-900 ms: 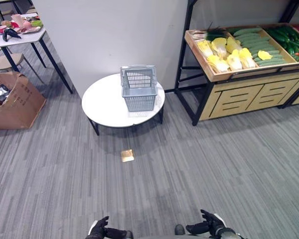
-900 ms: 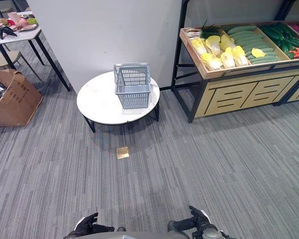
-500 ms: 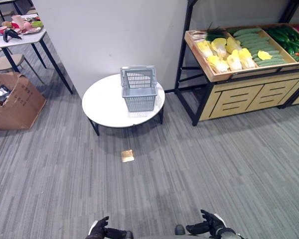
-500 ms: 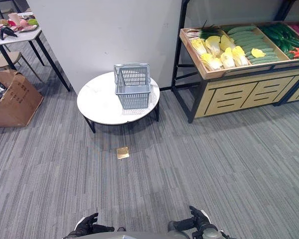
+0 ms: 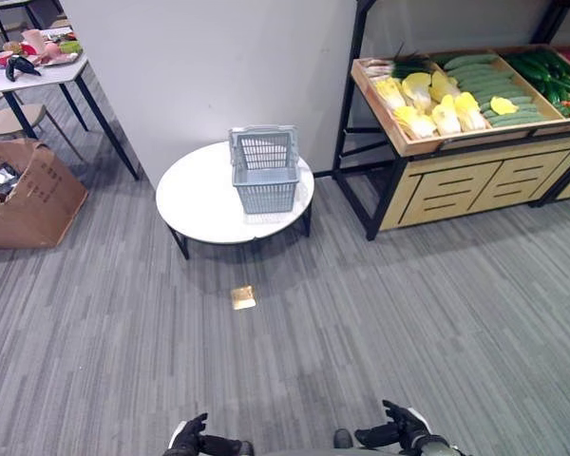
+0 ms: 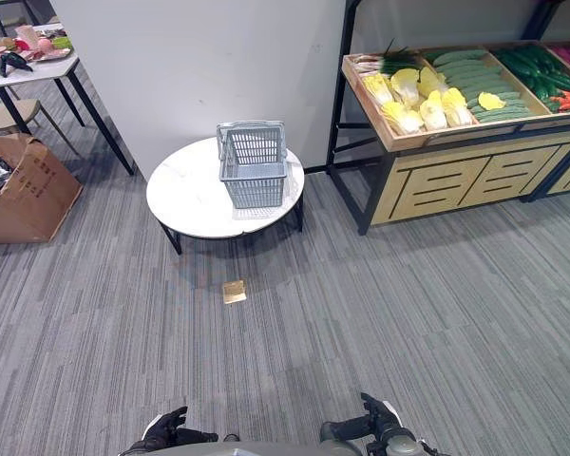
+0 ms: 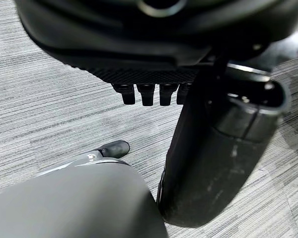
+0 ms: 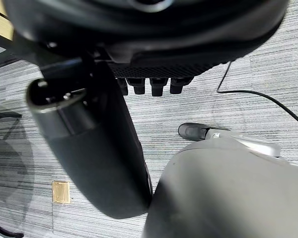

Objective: Get the vegetables into the basket

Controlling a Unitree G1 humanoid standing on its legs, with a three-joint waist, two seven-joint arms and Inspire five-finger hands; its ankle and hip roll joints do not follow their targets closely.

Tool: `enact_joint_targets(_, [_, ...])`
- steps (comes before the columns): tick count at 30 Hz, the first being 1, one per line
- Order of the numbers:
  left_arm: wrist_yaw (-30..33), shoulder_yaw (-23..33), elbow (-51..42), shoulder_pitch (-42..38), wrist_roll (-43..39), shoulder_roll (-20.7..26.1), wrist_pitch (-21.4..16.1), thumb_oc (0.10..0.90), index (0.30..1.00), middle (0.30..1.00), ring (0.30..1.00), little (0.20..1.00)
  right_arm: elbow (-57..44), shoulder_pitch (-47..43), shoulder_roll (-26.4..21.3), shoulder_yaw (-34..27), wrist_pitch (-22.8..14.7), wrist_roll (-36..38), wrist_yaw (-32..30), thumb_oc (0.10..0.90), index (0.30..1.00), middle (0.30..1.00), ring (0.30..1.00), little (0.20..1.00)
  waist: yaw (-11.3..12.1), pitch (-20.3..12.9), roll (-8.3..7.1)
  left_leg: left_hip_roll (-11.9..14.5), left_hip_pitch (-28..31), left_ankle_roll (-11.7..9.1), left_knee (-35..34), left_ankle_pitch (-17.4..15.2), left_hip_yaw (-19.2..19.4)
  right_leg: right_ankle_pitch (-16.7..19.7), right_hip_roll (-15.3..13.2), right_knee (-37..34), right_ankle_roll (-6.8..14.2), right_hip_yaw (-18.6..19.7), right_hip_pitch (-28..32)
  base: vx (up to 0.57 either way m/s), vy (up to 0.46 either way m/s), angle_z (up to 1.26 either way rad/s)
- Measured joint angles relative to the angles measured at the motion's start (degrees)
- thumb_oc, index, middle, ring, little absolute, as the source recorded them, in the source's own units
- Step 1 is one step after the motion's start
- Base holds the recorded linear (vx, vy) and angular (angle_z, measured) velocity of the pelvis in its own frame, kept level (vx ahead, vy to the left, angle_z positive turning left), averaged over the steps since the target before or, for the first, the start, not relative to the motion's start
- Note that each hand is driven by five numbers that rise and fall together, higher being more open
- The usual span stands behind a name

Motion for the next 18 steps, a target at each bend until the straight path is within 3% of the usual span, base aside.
enact_joint_targets(12, [0.07,-0.03,-0.07,-0.58,-0.01,-0.16,-0.02,0.9,1.0,1.0,1.0,1.0,-0.31,-0.22,-0.67,-0.57,-0.03,1.78,0.54,0.9,1.0,1.0,1.0,1.0,0.01,0.82,0.42,0.18,-1.14,-0.12,0.0,0.12,-0.2,-0.01,0.16,0.01,0.0,-0.19,-0.81,-0.01,-0.014,0.01])
enact_joint_targets(18, [1.22,0.2,0.02,-2.69,-0.71,-0.2,-0.3,0.9,1.0,1.0,1.0,1.0,-0.72,-2.61,-1.66,-1.43,-0.56,3.55,0.42,0.9,1.0,1.0,1.0,1.0,-0.34,3.84,0.93,0.93,-4.62,-0.4,0.39,1.34,-0.72,-2.43,1.23,6.26,-0.1,-0.46,-6.77,-0.01,-0.136,0.04])
